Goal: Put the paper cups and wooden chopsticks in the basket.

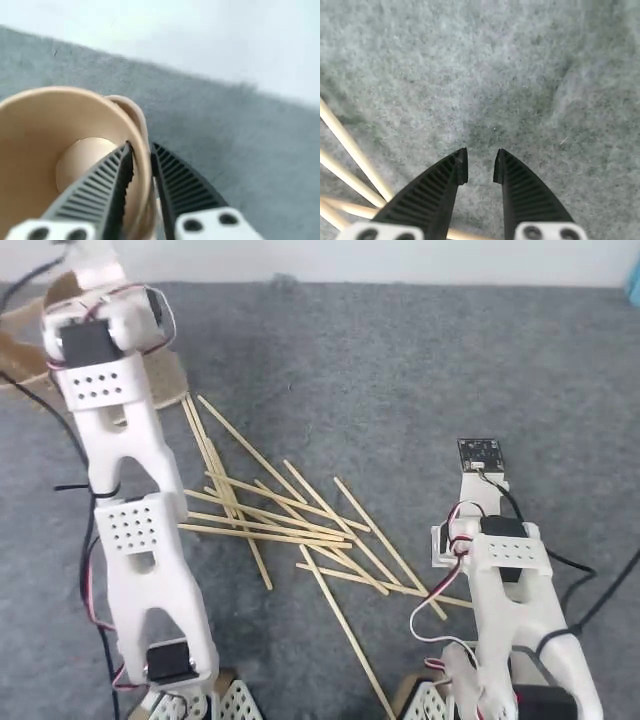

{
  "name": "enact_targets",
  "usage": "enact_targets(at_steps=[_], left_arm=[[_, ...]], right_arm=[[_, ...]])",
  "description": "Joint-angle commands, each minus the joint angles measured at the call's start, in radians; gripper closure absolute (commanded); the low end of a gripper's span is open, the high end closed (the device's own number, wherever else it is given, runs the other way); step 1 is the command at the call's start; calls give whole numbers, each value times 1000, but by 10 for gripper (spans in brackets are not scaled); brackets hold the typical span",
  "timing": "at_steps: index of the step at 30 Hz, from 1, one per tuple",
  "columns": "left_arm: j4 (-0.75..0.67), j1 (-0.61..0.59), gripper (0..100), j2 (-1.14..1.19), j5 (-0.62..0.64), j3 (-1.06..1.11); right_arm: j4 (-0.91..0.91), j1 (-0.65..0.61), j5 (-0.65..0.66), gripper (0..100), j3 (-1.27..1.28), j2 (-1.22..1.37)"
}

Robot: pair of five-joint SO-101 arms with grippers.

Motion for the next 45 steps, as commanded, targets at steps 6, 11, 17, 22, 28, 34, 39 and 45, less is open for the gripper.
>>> enact_targets(at_steps=[6, 11, 17, 22, 28, 34, 39, 45], left_arm=[[-38, 137, 988, -215, 86, -35], [0, 242, 988, -259, 41, -33], [118, 391, 988, -235, -118, -31], [195, 440, 988, -230, -138, 16], [180, 482, 988, -244, -196, 174], [192, 565, 988, -249, -181, 200], [189, 621, 988, -238, -100, 202], [176, 694, 988, -236, -12, 213]], right_arm=[[-16, -7, -11, 900, 5, -22], [-16, -4, -31, 900, 5, -22], [-30, -1, -68, 898, 5, -22], [-30, -1, -69, 901, 5, -21], [-30, -1, -71, 901, 5, -21], [-33, -1, -72, 901, 5, -21], [-33, -1, -72, 902, 5, -21], [-28, -1, -72, 902, 5, -21]])
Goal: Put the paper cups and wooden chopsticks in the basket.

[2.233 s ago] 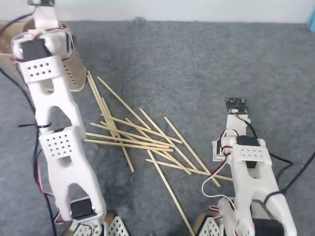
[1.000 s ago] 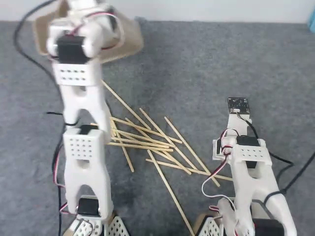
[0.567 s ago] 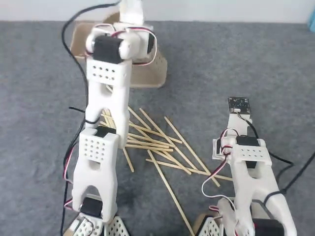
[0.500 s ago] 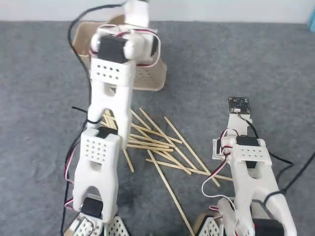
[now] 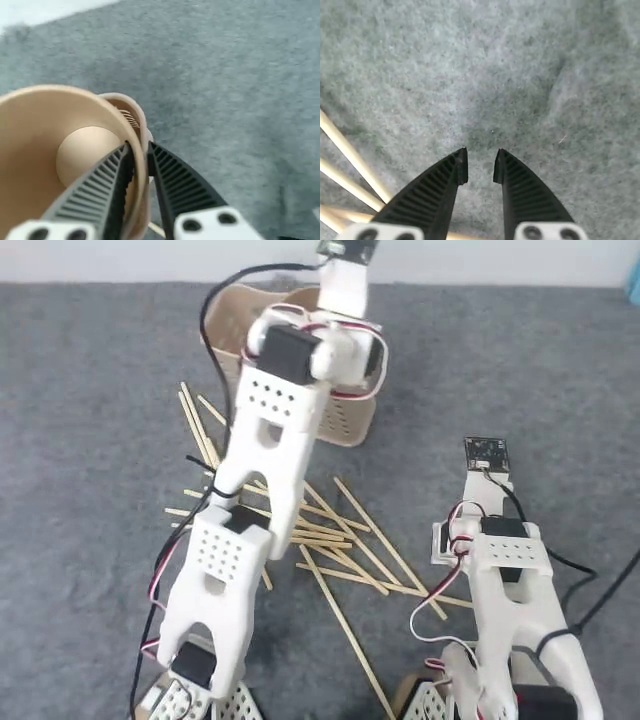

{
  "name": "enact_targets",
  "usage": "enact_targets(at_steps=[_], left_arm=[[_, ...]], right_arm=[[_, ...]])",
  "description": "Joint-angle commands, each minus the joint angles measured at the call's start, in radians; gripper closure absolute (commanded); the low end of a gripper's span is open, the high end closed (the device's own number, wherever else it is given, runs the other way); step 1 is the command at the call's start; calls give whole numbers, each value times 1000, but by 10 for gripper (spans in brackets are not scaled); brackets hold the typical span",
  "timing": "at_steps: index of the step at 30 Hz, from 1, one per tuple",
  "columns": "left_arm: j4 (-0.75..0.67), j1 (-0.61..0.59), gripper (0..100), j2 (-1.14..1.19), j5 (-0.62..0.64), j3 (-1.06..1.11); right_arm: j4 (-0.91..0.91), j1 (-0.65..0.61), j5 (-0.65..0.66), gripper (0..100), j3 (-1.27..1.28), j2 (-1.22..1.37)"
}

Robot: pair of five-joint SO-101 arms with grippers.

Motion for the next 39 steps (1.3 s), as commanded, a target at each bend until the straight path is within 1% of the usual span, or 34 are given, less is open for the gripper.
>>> enact_targets(at_steps=[1, 5, 8, 9, 11, 14, 15, 16, 20, 25, 28, 34, 39], left_arm=[[9, 54, 988, -78, 41, 25], [-29, 55, 987, -78, 49, 111], [-66, 41, 985, -78, 48, 136], [-69, 38, 971, -78, 46, 136], [-71, 37, 896, -86, 46, 134], [-68, 38, 734, -91, 46, 133], [-68, 38, 699, -91, 46, 133], [-69, 37, 690, -91, 44, 131], [-68, 9, 724, -91, -21, 50], [31, -28, 735, -91, -100, -145], [29, -69, 738, -106, -124, -186], [28, -199, 739, -209, -124, -188], [28, -387, 739, -261, -124, -163]], right_arm=[[-16, -2, -11, 902, 5, -21], [-15, -2, -11, 902, 5, -21], [-15, -2, -11, 902, 5, -21], [-15, -2, -11, 902, 5, -21], [-15, -2, -9, 902, 5, -21], [-15, -2, -9, 902, 5, -21], [-15, -2, -9, 902, 5, -21], [-15, -2, -9, 902, 5, -21], [-15, -2, -8, 902, 5, -21], [-21, -2, -6, 902, 5, -4], [-22, -2, -6, 901, -5, 24], [-15, -2, -5, 900, -25, 48], [-15, -4, -5, 900, -25, 48]])
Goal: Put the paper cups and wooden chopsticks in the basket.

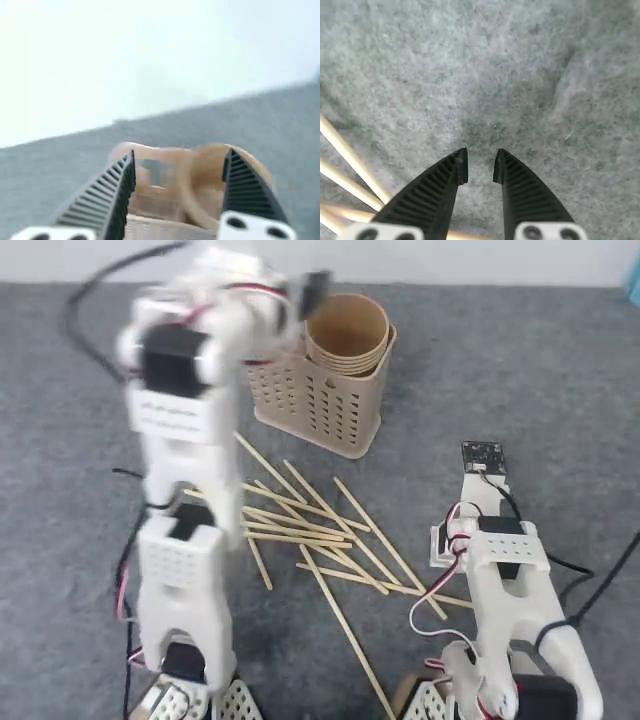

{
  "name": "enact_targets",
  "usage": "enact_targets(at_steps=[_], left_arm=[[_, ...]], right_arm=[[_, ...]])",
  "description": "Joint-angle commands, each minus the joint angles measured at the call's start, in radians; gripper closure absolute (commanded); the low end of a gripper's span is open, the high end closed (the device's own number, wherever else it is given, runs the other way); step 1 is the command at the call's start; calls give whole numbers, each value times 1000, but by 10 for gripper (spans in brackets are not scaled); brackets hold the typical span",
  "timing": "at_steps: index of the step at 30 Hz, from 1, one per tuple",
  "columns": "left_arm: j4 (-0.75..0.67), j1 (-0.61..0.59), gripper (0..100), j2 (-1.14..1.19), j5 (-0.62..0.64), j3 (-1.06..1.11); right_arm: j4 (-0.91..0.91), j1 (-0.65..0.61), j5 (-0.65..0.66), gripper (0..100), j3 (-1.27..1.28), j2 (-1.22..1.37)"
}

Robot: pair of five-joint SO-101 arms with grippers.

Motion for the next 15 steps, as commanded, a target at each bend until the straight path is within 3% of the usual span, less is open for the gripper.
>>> enact_targets(at_steps=[1, 6, 15], left_arm=[[32, -129, 739, -74, -11, 22], [-35, -189, 739, -74, -31, 268], [-423, -181, 739, -74, -94, 742]], right_arm=[[-8, -1, -5, 900, -25, 1], [-8, -4, -6, 900, -25, 1], [-7, -1, -8, 899, -25, 1]])
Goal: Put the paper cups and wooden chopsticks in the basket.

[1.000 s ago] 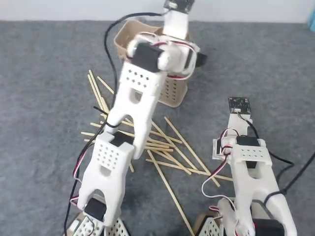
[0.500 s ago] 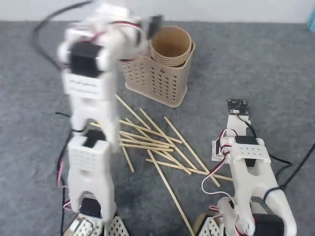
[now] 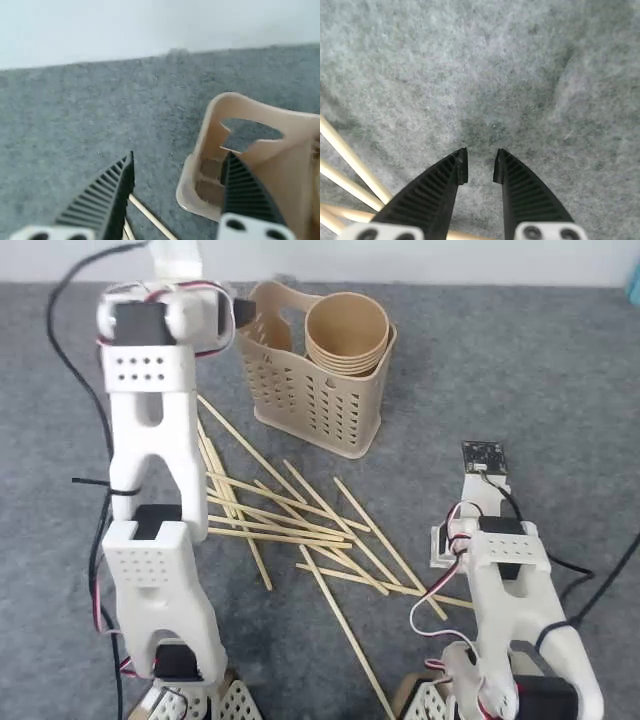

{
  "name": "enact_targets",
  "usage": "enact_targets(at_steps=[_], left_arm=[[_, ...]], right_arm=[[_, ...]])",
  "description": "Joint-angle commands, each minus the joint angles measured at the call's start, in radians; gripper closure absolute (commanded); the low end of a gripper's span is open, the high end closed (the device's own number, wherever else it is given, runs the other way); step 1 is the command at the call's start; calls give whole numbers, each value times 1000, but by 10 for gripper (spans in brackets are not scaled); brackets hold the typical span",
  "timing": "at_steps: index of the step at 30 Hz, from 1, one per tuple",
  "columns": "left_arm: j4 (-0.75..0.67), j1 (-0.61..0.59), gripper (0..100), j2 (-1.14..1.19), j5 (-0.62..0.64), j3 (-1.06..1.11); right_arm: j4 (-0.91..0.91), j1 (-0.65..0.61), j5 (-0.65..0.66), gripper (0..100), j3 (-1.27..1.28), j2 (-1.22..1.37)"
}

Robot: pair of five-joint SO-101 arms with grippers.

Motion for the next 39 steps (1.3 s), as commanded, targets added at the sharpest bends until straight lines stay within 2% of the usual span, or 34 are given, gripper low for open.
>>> enact_targets(at_steps=[1, 4, 9, 11, 16, 22, 27, 30, 33, 37, 39], left_arm=[[-133, 3, 739, -54, -14, 137], [-144, 32, 773, -55, -14, 209], [-26, 107, 1000, -60, -12, 225], [35, 144, 979, -64, 0, 225], [158, 212, 989, -55, 164, 150], [341, 282, 989, -54, 293, 25], [341, 269, 988, -52, 390, 41], [338, 244, 987, -52, 399, 33], [338, 222, 947, -55, 394, 31], [341, 192, 762, -64, 377, 31], [341, 181, 706, -66, 347, 31]], right_arm=[[-7, -1, -8, 899, -25, 1], [-12, -2, -8, 899, -25, 1], [-15, -2, -9, 899, -25, 1], [-15, -2, -9, 900, -25, 1], [-13, -1, -9, 901, -25, 1], [-12, -1, -9, 901, -25, 1], [-8, -1, -9, 901, -25, 1], [-8, -1, -9, 901, -25, 1], [-8, -2, -9, 901, -23, 1], [-8, -2, -8, 899, -23, 1], [-8, -4, -8, 899, -23, 1]])
